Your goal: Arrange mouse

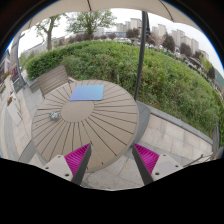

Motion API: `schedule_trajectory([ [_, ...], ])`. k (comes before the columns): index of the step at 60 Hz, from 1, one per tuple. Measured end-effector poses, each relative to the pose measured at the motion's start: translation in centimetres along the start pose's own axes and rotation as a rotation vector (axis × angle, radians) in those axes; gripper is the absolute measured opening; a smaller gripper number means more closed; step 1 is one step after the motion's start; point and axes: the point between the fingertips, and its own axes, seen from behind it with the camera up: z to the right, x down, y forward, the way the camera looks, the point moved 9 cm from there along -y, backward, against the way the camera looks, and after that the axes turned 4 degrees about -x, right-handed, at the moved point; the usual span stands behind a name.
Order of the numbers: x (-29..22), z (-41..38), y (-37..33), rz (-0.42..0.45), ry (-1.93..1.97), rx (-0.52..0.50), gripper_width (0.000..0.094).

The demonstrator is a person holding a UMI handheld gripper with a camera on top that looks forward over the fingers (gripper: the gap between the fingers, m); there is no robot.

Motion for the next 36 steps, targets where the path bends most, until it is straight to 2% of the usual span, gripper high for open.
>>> schedule_trajectory([
  [6, 0.0, -0.9, 0.4, -0.01, -0.006, -0.016, 0.0852],
  [7, 0.0, -3.3, 1.8, -0.01, -0.008, -0.01, 0.0852],
  [13, -0.3, -5.9, 3.0, -0.021, -0.029, -0.03, 0.085],
  [31, -0.6, -20.6, 6.8, -0.007, -0.106, -0.109, 0.0847],
  [36, -1.0, -24.1, 8.0, 0.022, -0.123, -0.135, 0.0854],
])
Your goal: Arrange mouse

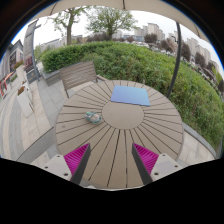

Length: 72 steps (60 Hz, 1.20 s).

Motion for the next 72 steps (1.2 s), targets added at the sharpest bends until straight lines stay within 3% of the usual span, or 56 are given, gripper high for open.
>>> schedule_trajectory([
  [20, -0.4, -5.7, 8.6, 0.048, 0.008, 0.003, 0.0853],
  [50, -2.6, -6.2, 23.6, 0.099, -0.002, 0.041, 0.0855],
  [72, -6.2, -4.9, 27.2, 0.106, 0.006, 0.054, 0.0857],
])
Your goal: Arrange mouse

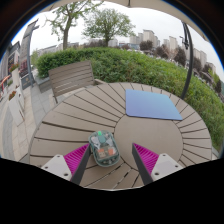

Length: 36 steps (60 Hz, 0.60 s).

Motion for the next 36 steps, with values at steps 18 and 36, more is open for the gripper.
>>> schedule_trajectory([
  [18, -1.6, 0.8, 1.7, -0.002, 0.013, 0.003, 0.0844],
  [36, -2.0, 0.5, 1.6, -0.042, 0.063, -0.037, 0.0371],
])
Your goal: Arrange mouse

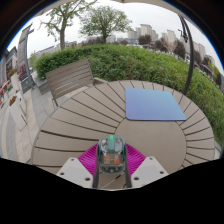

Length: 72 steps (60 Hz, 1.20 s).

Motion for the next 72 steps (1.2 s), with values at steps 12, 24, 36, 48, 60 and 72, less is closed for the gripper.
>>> schedule_trajectory([
  [12, -8.6, 2.9, -3.9, 0.111, 0.008, -0.009, 0.0346],
  [24, -18.9, 10.4, -1.6, 0.238, -0.039, 0.067, 0.0343],
  [36, -18.5, 17.4, 8.7, 0.146, -0.024, 0.106, 0.0342],
  [48, -14.4, 19.0, 15.0, 0.016, 0.023, 0.039, 0.0423],
  [60, -15.8, 18.8, 11.6, -0.016, 0.012, 0.022, 0.0828],
  [72, -15.8, 15.8, -3.0, -0.03, 0.015, 0.032, 0.0847],
])
